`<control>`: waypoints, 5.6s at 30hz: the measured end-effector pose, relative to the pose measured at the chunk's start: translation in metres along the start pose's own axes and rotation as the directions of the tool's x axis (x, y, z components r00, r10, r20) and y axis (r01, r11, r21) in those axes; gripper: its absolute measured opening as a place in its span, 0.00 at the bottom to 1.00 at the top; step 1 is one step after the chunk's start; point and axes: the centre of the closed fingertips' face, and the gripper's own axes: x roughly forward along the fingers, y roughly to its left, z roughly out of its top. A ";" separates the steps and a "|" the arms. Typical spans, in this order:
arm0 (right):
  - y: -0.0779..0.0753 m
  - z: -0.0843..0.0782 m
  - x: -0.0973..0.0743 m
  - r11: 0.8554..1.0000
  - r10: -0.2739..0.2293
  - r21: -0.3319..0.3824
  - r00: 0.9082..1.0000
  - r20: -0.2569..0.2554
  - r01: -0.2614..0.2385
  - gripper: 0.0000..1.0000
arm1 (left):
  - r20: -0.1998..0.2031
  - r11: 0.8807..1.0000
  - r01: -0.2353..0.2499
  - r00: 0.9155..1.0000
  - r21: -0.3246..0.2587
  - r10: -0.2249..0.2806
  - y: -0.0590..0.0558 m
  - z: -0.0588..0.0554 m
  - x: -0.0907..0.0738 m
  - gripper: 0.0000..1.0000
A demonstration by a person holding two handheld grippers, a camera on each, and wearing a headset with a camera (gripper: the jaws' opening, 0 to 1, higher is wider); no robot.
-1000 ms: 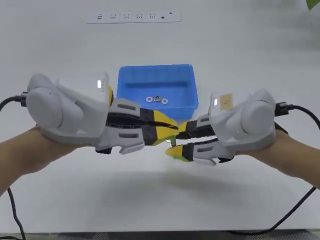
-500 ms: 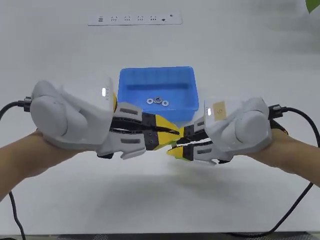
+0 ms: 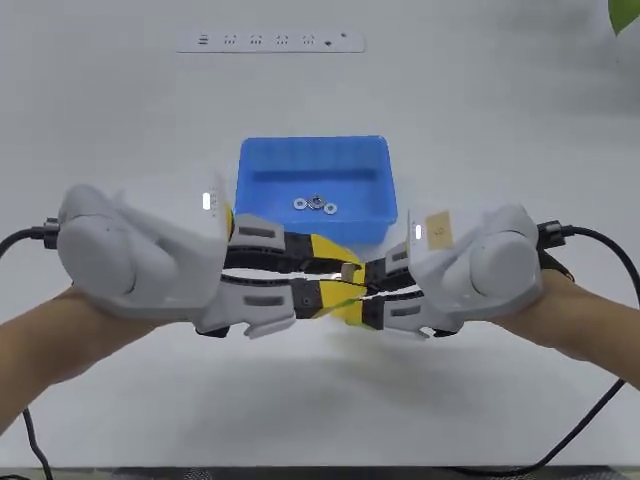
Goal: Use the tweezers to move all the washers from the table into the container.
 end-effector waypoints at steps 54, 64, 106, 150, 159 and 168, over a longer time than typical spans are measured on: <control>-0.125 0.057 0.019 0.996 -0.094 -0.003 0.993 0.077 0.094 0.10 | 0.084 0.903 -0.352 0.920 -0.247 0.382 0.043 -0.020 -0.100 1.00; -0.123 0.030 0.033 0.997 -0.076 0.014 0.997 0.033 0.075 0.10 | 0.059 0.886 -0.366 0.916 -0.284 0.397 0.049 -0.030 -0.099 1.00; -0.104 0.058 0.011 0.996 -0.085 -0.033 0.995 0.053 0.087 0.09 | 0.149 0.932 -0.287 0.934 -0.222 0.324 0.089 0.011 -0.071 0.73; -0.082 0.085 0.002 0.991 -0.026 -0.126 0.998 0.065 0.034 0.09 | 0.181 0.988 -0.121 0.974 -0.092 0.136 0.096 0.047 -0.056 0.08; -0.081 0.084 -0.003 0.992 -0.029 -0.122 0.997 0.066 0.037 0.11 | 0.166 0.990 -0.140 0.977 0.010 0.136 0.092 0.051 -0.054 0.05; -0.076 0.080 -0.011 0.996 -0.049 -0.068 0.997 0.061 0.053 0.15 | 0.166 0.990 -0.132 0.978 0.041 0.123 0.088 0.055 -0.048 0.05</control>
